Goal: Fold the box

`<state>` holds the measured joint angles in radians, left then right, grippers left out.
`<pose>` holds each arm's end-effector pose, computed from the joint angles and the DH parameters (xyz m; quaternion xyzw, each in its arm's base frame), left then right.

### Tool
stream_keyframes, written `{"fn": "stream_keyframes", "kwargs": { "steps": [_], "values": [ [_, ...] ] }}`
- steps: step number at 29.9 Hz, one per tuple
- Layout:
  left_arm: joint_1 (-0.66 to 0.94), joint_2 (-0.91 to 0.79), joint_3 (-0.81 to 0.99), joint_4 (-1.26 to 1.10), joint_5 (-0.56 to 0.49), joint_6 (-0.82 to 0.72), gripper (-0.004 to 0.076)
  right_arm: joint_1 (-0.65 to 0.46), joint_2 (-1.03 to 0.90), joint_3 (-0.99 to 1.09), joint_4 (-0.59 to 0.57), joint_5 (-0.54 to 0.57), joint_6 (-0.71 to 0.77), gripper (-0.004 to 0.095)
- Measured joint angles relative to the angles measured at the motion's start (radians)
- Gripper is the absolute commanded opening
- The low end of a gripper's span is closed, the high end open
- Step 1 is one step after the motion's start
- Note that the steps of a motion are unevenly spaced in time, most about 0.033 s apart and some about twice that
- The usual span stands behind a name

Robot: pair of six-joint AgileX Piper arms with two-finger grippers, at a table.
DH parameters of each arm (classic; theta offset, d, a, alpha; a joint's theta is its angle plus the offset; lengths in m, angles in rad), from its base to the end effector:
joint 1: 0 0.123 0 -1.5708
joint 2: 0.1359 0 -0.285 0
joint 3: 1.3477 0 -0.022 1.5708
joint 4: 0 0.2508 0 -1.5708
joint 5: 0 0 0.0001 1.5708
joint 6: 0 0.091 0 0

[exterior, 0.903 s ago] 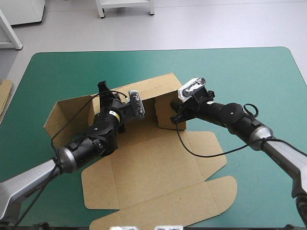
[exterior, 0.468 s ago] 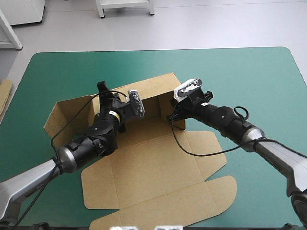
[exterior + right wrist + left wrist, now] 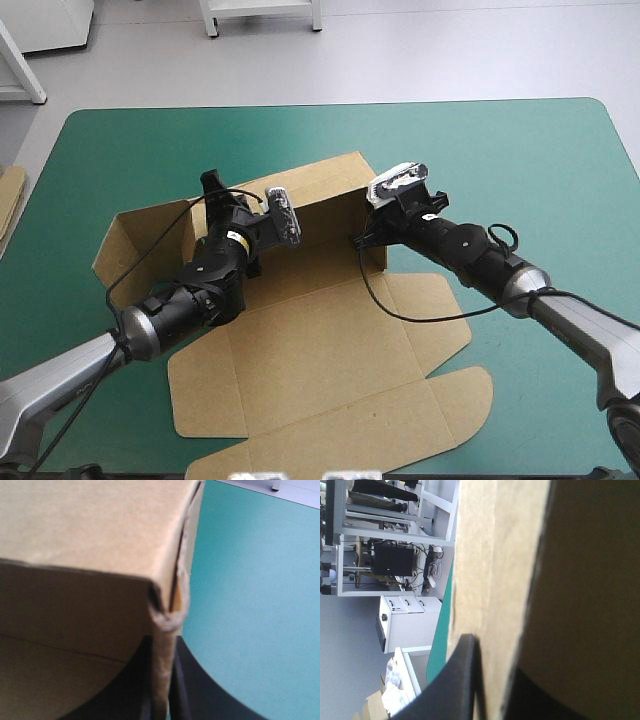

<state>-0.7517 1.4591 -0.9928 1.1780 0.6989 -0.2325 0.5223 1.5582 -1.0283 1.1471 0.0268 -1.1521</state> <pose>0.2593 -0.1683 0.2889 0.5214 0.6959 0.3011 0.3915 0.3046 0.1780 0.2784 -0.2273 0.8170 0.1455 0.5096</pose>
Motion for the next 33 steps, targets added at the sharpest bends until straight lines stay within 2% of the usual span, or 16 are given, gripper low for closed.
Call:
{"fn": "stream_keyframes", "kwargs": {
  "steps": [2, 6, 8, 26, 33],
  "values": [
    [0.000, 0.000, 0.000, -0.015, -0.004, 0.000, 0.0169, 0.000, 0.000, 0.000, 0.000, 0.001, 0.001, 0.0001],
    [-0.002, -0.014, 0.000, -0.086, -0.018, 0.000, 0.0457, 0.000, 0.000, 0.000, 0.000, 0.002, 0.008, 0.0001],
    [-0.013, -0.023, 0.003, -0.128, -0.021, -0.002, 0.0525, 0.000, 0.000, 0.001, 0.000, 0.002, 0.015, 0.0001],
    [-0.165, -0.116, -0.008, -0.257, 0.195, -0.027, 0.0531, 0.011, 0.000, 0.001, -0.020, 0.051, 0.031, 0.0001],
    [-0.197, -0.118, -0.034, -0.276, 0.234, -0.033, 0.0531, 0.015, 0.000, 0.001, -0.027, 0.054, 0.043, 0.0001]
  ]
}}
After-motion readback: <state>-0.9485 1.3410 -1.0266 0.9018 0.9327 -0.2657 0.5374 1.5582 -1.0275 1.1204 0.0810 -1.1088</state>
